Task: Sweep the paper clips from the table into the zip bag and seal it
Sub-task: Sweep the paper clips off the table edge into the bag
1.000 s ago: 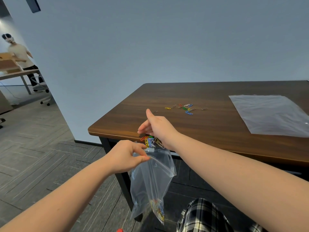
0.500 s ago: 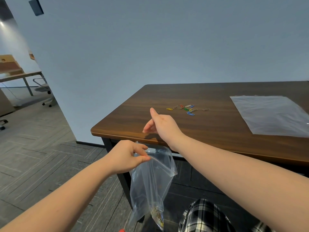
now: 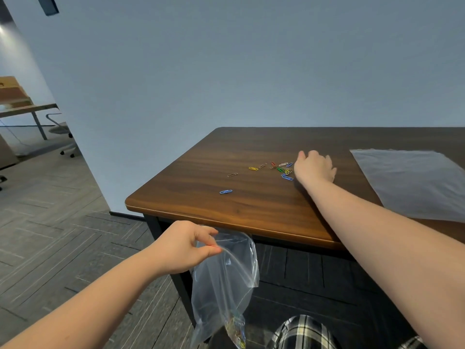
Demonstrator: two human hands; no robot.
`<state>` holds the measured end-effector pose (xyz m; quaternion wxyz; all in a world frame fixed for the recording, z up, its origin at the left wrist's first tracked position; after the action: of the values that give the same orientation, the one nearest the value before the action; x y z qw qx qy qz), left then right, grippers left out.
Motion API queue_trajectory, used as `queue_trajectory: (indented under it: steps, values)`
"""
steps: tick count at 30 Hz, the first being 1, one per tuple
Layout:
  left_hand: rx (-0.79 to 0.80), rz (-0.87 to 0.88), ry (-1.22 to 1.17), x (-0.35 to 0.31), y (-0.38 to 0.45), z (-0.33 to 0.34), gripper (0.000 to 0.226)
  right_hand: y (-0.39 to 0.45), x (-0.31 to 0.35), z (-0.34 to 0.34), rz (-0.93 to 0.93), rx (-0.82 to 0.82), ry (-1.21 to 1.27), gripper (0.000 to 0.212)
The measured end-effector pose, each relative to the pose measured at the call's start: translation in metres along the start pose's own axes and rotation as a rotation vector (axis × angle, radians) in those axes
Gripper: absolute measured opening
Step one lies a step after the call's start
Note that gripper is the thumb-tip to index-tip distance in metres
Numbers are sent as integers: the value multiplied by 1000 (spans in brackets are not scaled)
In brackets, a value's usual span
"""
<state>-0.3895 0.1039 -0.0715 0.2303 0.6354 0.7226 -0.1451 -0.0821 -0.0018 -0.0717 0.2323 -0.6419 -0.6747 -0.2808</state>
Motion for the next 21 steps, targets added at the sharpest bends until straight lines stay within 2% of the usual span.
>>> queue_trajectory:
  steps: [4,9,15,21]
  values:
    - [7,-9,-5,5,7,4,12,23,8,12,83,64,-138,63]
    - [1,-10,-13,12,13,5,10,23,37,30,14,200,-177,68]
    - [3,-4,-6,16,13,3,7,3,74,56,-160,377,-68,78]
    - [13,6,-1,14,11,2,8,-29,95,68,-364,564,42,77]
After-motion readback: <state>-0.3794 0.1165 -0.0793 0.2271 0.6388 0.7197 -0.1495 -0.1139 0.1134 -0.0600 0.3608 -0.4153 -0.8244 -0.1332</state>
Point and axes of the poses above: each hand's wrist, its own y-axis towards the middle knuckle, its own z-axis out of the palm, x = y × z, the point moved 2 cm from there along y, towards the middle knuckle, and after that the axes turned 10 degrees about z, right-handed, at the moved point
